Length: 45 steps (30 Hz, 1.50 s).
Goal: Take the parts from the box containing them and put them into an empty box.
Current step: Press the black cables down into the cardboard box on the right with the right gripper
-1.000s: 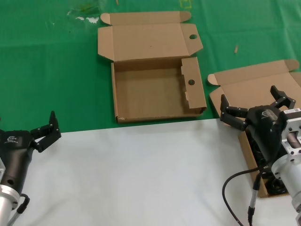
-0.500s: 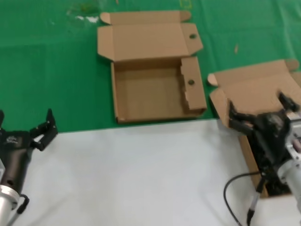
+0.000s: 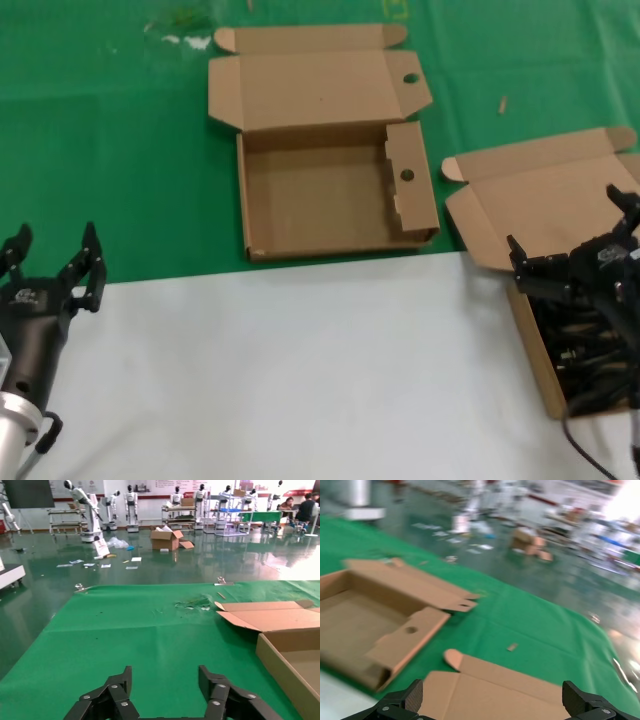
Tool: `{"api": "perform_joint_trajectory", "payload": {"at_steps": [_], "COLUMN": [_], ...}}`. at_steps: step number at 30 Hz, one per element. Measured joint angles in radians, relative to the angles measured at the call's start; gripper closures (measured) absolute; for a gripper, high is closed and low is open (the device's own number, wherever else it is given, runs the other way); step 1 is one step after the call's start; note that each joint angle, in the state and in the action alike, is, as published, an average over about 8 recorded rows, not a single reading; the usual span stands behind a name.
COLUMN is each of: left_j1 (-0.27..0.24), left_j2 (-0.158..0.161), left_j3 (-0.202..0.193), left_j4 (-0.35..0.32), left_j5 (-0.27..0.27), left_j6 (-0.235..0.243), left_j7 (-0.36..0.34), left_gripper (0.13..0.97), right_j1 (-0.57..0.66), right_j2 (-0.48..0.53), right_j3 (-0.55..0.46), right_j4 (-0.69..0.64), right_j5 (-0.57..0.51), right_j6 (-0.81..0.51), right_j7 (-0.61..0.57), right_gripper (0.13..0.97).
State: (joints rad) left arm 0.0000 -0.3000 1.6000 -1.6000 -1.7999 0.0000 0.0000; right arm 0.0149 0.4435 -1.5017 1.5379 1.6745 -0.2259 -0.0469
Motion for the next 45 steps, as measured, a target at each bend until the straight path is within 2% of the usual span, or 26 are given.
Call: {"api": "perform_joint_trajectory", "payload": {"at_steps": [6,9,15,19,27,30,37,45], "left_j1": [0.0,0.0,0.0,0.0,0.0,0.0,0.0,0.0], "left_j2": [0.0,0.0,0.0,0.0,0.0,0.0,0.0,0.0], "left_j3": [0.0,0.0,0.0,0.0,0.0,0.0,0.0,0.0], "left_j4": [0.0,0.0,0.0,0.0,0.0,0.0,0.0,0.0], "left_j5": [0.0,0.0,0.0,0.0,0.0,0.0,0.0,0.0], "left_j6": [0.0,0.0,0.0,0.0,0.0,0.0,0.0,0.0], "left_j7": [0.0,0.0,0.0,0.0,0.0,0.0,0.0,0.0], "left_gripper": [0.663,0.704,0.828,0.828,0.926,0.926,0.926,0.957], "right_j1": [-0.008,0.008,0.112,0.229,0.479,0.553,0.67,0.718], "right_j2": [0.2,0.31,0.509,0.583,0.594,0.572,0.513,0.476], "right_j3": [-0.022,-0.039,-0.116,-0.193,-0.353,-0.398,-0.467,-0.5], "right_j4": [0.073,0.093,0.078,0.039,-0.085,-0.143,-0.265,-0.332], "right_j5": [-0.186,-0.235,-0.257,-0.267,-0.343,-0.379,-0.434,-0.452], "right_j6": [-0.174,-0.28,-0.508,-0.66,-0.892,-0.935,-0.971,-0.975], "right_j7": [0.21,0.274,0.273,0.224,0.133,0.102,0.056,0.05], "right_gripper": [0.129,0.129,0.129,0.129,0.129,0.129,0.129,0.137]}}
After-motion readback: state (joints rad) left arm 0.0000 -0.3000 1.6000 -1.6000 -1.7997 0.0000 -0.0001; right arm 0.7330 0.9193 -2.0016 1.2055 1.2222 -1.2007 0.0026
